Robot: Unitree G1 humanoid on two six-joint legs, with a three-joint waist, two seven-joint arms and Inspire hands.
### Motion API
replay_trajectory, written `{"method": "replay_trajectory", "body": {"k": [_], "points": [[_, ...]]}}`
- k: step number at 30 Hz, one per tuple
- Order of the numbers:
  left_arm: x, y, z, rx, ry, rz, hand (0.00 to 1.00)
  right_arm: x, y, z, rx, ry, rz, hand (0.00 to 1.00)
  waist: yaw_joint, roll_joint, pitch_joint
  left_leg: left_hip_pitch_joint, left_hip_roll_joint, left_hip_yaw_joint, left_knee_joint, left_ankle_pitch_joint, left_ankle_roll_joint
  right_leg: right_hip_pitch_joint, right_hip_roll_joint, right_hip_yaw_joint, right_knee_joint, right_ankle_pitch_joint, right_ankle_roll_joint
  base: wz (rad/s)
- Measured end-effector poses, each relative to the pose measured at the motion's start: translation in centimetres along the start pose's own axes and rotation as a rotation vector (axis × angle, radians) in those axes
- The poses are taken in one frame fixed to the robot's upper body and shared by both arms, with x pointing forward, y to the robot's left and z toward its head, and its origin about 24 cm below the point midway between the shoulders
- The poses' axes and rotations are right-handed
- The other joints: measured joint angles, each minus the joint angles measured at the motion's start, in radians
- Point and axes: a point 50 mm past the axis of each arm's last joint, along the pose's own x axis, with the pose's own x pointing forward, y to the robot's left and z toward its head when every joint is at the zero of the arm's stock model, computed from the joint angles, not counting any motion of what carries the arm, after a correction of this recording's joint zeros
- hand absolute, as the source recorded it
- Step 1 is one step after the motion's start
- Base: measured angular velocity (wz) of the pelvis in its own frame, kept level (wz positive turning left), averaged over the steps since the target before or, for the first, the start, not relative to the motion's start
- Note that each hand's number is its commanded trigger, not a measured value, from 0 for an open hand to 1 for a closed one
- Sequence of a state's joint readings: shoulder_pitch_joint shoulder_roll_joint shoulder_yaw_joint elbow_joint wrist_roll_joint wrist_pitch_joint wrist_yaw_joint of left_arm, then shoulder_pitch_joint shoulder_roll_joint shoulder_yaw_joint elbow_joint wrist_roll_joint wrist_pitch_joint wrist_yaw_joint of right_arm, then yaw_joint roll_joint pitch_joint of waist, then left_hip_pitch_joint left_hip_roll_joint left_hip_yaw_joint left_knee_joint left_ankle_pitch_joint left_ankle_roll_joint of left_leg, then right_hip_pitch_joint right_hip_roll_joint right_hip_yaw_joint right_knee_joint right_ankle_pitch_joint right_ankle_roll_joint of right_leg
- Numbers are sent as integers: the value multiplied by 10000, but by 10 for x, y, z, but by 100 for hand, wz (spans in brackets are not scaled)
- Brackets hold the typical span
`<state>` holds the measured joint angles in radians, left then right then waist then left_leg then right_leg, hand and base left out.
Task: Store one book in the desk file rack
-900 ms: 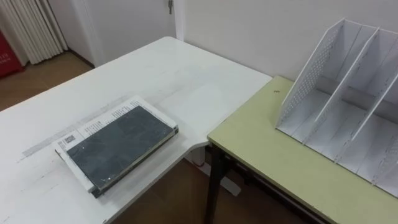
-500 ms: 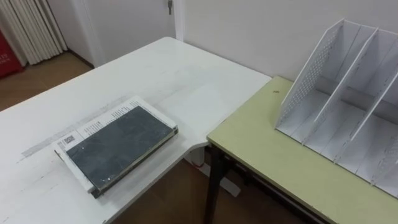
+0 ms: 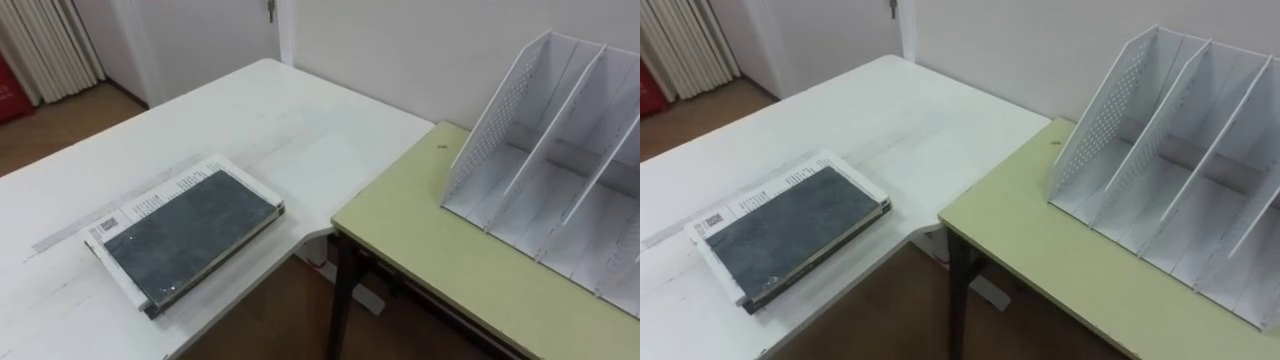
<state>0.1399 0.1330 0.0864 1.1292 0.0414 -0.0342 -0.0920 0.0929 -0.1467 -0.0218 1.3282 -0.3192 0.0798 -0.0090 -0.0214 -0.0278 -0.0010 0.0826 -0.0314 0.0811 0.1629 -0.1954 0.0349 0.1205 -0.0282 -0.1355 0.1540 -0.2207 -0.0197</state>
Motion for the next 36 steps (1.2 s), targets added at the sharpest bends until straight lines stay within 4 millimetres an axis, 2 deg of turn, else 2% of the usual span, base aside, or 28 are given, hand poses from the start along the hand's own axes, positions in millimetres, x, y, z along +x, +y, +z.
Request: {"method": "replay_trajectory", "body": {"k": [7, 11, 13, 19, 24, 28, 30, 34, 36], "points": [[3, -9, 14, 1395, -292, -320, 0, 0, -1, 4, 43, -92, -104, 0, -24, -5, 11, 28, -1, 21, 6, 2, 1, 7, 3, 53, 15, 0, 0, 0], [3, -19, 30, 3467, -1019, -382, 0, 0, 1, 6, -527, -161, -148, 0, -99, 18, 62, 126, -5, 45, 3, 2, 1, 112, 7, 63, 8, -1, 2, 0], [3, -24, 37, 4402, -1330, -336, 0, 0, 2, 7, -609, -222, -154, 0, -180, -21, 63, 132, -2, 45, -15, 2, 0, 115, 25, 106, 9, -2, 2, 0], [1, -39, 53, 7780, -2220, -144, 0, 0, 2, 14, -892, -557, -141, 0, -598, -93, 103, 57, -10, 29, 6, 4, 1, 27, 47, 232, 18, -4, -4, 0], [-3, -63, 73, 10421, -3514, -215, 0, 0, 2, 23, -1292, -858, -160, 0, -690, -164, 102, -2, -8, 44, 6, 5, 3, -18, 32, 235, -10, 2, -5, 0], [-10, -76, 92, 11378, -4683, -21, 0, -1, -1, 36, -1274, -1412, -283, 0, -739, -118, 84, -105, -9, 47, 5, 5, 3, -116, 32, 224, -9, 4, -8, 0], [-18, -82, 108, 11705, -5581, 216, 0, -2, -3, 42, -1271, -1695, -337, 0, -828, -99, 72, -163, -9, 41, 10, 8, 3, -144, 56, 185, 20, 11, -15, 6], [-31, -88, 136, 11863, -7128, 898, 0, -2, -3, 43, -1277, -1785, -333, 0, -817, -63, 58, -189, -7, 14, 10, 8, 3, -147, 119, 173, 17, 30, -41, 1], [-36, -88, 144, 12051, -7576, 1257, 0, -2, -4, 43, -1255, -1779, -345, 0, -844, -35, 60, -202, 0, -8, 10, 8, 3, -150, 129, 115, 8, 38, -53, 0]]}}
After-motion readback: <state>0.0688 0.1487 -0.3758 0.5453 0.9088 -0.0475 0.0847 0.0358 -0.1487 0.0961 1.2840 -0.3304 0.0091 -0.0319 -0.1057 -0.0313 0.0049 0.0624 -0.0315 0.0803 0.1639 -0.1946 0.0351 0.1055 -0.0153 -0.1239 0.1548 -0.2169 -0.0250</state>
